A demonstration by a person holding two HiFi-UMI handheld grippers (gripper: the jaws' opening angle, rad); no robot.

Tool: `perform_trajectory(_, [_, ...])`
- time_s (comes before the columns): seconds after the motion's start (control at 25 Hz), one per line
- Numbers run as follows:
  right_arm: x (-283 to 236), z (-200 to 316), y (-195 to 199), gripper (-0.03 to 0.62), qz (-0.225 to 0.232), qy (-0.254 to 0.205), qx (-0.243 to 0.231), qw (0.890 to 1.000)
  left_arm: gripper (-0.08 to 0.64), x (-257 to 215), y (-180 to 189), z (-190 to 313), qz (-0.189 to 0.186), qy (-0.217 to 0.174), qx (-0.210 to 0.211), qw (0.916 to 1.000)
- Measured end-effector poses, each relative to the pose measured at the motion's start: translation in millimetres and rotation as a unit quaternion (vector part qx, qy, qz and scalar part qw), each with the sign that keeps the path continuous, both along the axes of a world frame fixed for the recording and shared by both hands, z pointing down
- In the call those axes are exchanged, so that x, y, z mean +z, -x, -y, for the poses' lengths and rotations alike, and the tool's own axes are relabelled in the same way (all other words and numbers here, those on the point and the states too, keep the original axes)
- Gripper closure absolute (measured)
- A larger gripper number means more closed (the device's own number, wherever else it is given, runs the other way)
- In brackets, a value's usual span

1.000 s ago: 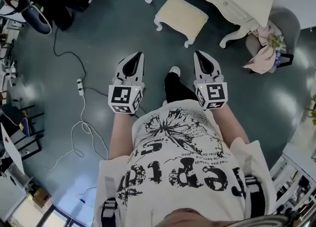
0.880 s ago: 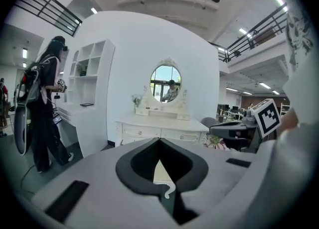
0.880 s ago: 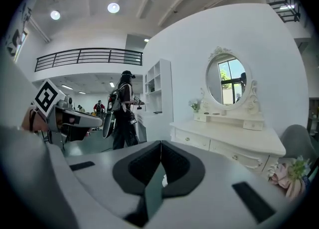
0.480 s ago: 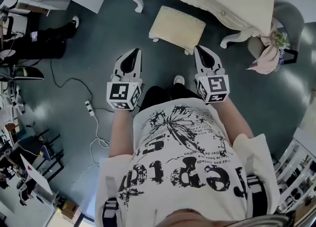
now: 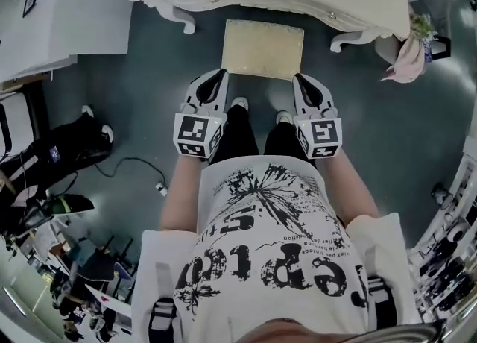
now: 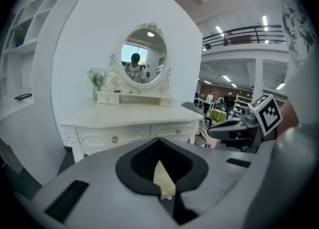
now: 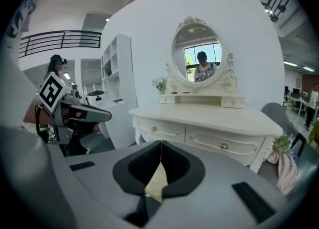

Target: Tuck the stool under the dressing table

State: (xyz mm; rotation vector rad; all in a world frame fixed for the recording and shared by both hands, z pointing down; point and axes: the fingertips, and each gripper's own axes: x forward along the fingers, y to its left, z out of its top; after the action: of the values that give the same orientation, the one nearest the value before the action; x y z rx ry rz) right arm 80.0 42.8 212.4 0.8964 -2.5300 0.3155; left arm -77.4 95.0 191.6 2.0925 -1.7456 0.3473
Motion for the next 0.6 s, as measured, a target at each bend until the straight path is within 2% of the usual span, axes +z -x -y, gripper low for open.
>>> perform_trajectory(0.12, [24.1, 7.2, 11.2, 0.574, -0.005, 0.017, 0.035, 0.999, 0.54, 32.0, 6.9, 20.4, -0.004, 0.023, 0.05, 0.9985])
perform_trajectory(0.28, [63.7, 21.8, 27.8, 0.574, -0.006, 0.036, 0.06, 0.997, 0.54, 83.1, 13.4, 46.3, -0.017, 0.044, 0.087, 0.9951])
perform_trajectory(0.44, [135.3, 37.3, 29.4, 0.574, -0.02, 0.079, 0.089, 0.993, 0.54, 157.1, 8.4, 70.0, -0.039, 0.075, 0.107, 0.9906])
perform_trajectory(0.6, [232.9, 51.5, 38.1, 0.574, -0.048, 0.114, 0.111, 0.986, 0.54, 251.5, 15.5, 82.2, -0.052, 0.11, 0.107, 0.9868])
